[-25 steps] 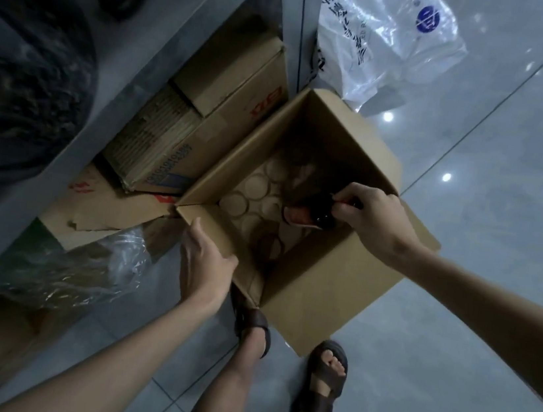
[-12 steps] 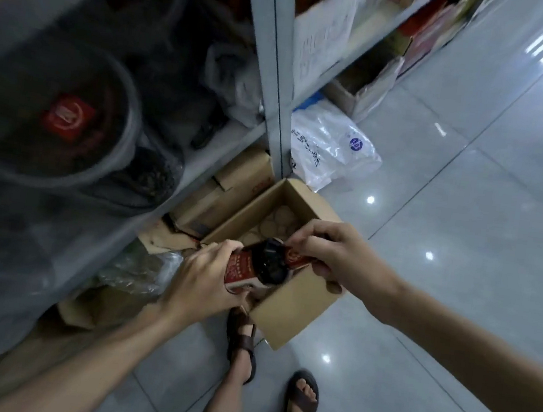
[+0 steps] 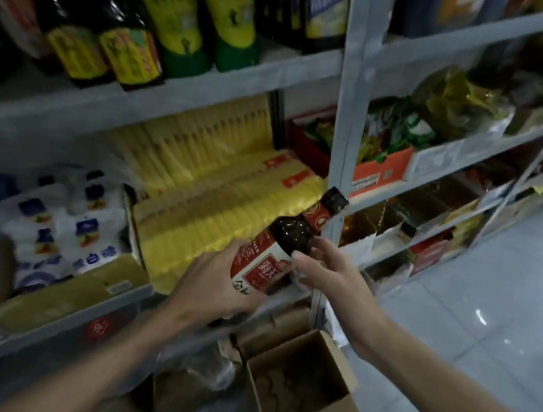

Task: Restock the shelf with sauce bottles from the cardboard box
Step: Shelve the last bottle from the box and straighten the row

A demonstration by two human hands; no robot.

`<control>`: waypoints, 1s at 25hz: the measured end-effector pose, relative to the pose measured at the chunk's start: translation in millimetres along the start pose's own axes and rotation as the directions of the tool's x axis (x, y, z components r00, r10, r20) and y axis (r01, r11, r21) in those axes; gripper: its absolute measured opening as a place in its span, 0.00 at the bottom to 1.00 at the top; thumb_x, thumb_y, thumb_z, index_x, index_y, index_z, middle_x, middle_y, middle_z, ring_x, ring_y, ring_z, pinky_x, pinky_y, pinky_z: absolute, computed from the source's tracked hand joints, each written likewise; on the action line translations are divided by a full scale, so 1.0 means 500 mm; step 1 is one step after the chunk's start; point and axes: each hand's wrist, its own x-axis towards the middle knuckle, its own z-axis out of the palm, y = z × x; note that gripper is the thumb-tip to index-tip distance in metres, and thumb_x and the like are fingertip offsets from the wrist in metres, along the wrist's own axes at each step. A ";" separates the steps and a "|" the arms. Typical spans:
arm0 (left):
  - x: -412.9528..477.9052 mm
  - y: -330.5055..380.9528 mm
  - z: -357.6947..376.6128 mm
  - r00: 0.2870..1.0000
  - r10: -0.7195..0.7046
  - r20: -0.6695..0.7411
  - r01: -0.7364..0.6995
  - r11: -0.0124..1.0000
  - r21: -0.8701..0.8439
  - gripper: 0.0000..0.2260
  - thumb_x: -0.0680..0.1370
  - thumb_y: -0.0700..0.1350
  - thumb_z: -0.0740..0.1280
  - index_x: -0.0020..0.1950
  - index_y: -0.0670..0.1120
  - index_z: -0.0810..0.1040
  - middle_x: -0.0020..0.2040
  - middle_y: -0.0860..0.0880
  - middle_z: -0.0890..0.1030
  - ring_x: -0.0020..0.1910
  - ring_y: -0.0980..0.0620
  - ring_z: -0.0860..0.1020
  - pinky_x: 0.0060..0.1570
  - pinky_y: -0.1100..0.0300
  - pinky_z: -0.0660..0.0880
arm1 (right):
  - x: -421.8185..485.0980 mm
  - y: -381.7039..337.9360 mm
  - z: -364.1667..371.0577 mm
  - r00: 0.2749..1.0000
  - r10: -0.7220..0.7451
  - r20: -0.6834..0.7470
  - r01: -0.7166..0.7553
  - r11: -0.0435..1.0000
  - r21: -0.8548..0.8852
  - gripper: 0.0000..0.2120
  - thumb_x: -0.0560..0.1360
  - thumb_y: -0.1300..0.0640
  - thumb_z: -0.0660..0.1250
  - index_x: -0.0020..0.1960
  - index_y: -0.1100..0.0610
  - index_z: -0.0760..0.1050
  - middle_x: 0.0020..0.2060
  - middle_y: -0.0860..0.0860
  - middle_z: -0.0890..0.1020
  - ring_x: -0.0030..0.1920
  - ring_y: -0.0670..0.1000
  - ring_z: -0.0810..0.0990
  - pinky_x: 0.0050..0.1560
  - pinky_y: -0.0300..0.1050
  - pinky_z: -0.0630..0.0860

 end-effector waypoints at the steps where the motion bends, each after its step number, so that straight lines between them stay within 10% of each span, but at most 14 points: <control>1: -0.010 0.029 -0.056 0.999 0.018 -0.043 -0.019 1.000 -0.021 0.31 0.63 0.55 0.79 0.62 0.58 0.71 0.45 0.56 0.83 0.41 0.61 0.82 0.43 0.55 0.81 | -0.006 -0.043 0.039 0.998 -0.029 0.047 0.030 1.000 -0.006 0.19 0.75 0.47 0.70 0.65 0.43 0.74 0.57 0.41 0.84 0.56 0.40 0.83 0.58 0.40 0.77; 9: -0.174 0.128 -0.400 0.965 -0.037 -0.259 0.020 0.998 -0.068 0.30 0.64 0.54 0.79 0.60 0.60 0.67 0.43 0.53 0.84 0.37 0.57 0.84 0.40 0.53 0.82 | -0.004 -0.288 0.350 0.949 -0.210 0.234 0.191 0.976 0.101 0.23 0.70 0.50 0.72 0.60 0.62 0.79 0.51 0.56 0.87 0.54 0.53 0.86 0.56 0.46 0.80; 16: -0.298 0.020 -0.641 0.910 -0.058 -0.411 0.052 0.998 -0.027 0.27 0.67 0.56 0.77 0.59 0.58 0.67 0.44 0.53 0.82 0.40 0.57 0.82 0.42 0.55 0.81 | 0.023 -0.375 0.665 0.916 -0.263 0.304 0.266 0.963 0.031 0.11 0.75 0.55 0.72 0.54 0.61 0.81 0.48 0.57 0.88 0.50 0.55 0.87 0.53 0.52 0.82; 25: -0.369 -0.197 -0.900 0.870 0.042 -0.491 -0.026 0.999 0.038 0.31 0.74 0.55 0.72 0.73 0.59 0.61 0.62 0.58 0.79 0.58 0.60 0.78 0.59 0.58 0.76 | 0.127 -0.467 0.993 0.796 -0.550 0.253 0.591 0.797 -0.125 0.19 0.70 0.60 0.78 0.58 0.61 0.78 0.48 0.54 0.87 0.49 0.52 0.87 0.51 0.49 0.83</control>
